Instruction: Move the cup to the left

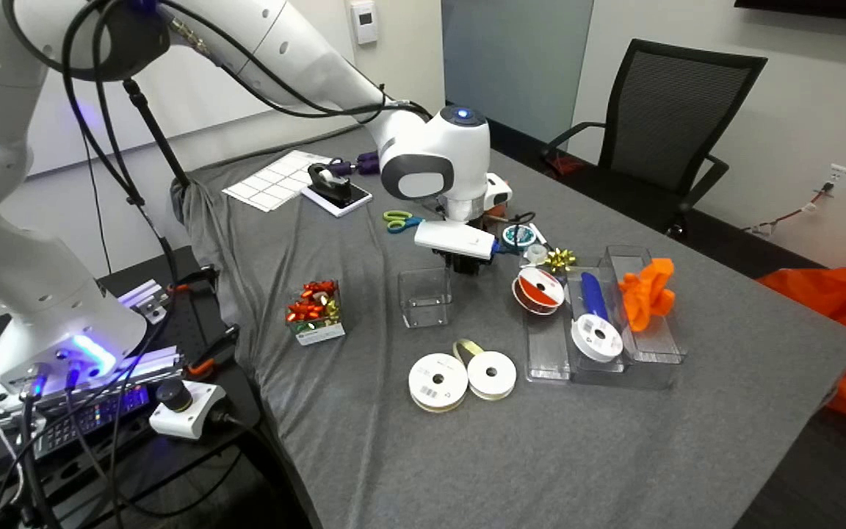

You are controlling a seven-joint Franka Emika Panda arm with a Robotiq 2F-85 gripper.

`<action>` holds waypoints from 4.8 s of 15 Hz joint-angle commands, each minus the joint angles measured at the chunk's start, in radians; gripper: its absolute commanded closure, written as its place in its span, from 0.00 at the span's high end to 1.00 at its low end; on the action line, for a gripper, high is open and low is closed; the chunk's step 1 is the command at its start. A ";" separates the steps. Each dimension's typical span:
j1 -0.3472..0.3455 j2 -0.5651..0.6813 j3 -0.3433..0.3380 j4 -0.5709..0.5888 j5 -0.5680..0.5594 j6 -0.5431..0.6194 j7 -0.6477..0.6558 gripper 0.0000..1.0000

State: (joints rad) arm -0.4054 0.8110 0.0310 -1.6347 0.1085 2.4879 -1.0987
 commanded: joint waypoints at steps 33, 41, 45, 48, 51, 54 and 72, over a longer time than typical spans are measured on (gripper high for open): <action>-0.023 -0.335 0.083 -0.369 0.097 -0.013 -0.649 0.19; 0.107 -0.367 0.057 -0.483 0.009 0.039 -0.604 0.05; 0.185 -0.386 0.056 -0.599 -0.071 0.144 -0.583 0.05; 0.227 -0.397 0.053 -0.703 -0.151 0.300 -0.567 0.05; 0.256 -0.416 0.041 -0.792 -0.244 0.436 -0.539 0.05; 0.246 -0.456 0.055 -0.856 -0.290 0.483 -0.526 0.05; 0.171 -0.490 0.234 -0.836 -0.070 0.274 -0.545 0.05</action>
State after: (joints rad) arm -0.2736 0.3484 0.2948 -2.4842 0.0339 2.8193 -1.6607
